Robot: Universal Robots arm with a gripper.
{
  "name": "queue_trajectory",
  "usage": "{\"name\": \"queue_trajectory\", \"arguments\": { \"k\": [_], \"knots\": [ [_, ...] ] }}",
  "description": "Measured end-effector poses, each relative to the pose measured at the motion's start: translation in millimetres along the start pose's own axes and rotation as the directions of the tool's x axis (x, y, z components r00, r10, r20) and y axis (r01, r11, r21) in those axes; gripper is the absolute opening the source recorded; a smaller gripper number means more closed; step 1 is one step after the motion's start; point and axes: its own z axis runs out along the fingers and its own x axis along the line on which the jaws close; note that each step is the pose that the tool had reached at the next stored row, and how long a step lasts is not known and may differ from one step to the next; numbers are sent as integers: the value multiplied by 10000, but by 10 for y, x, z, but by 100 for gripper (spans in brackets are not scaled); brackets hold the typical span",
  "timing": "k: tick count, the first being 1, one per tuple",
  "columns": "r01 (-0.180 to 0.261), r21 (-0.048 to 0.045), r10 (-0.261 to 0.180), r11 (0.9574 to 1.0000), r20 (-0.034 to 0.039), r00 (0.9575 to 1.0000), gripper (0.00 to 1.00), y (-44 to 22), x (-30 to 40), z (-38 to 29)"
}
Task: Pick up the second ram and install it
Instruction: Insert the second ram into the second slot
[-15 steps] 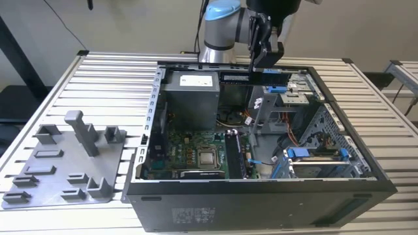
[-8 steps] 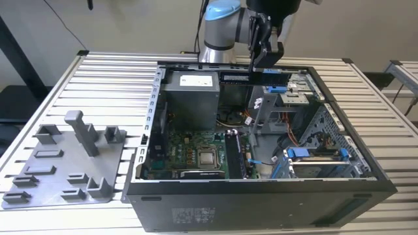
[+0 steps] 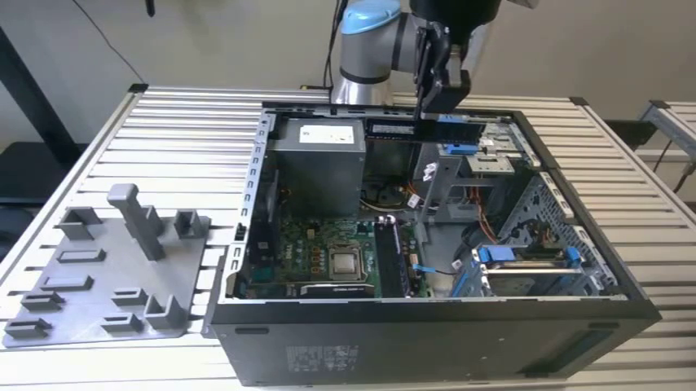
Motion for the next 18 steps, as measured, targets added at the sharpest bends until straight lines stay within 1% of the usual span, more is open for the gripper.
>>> {"name": "queue_trajectory", "arguments": {
  "k": [14, 18],
  "knots": [
    [-511, -2, 511, 9987, -6, 9987, 14, 8, -1, 4],
    [-891, -4, 891, 9960, -10, 9960, 14, 9, -1, 7]
  ]
}}
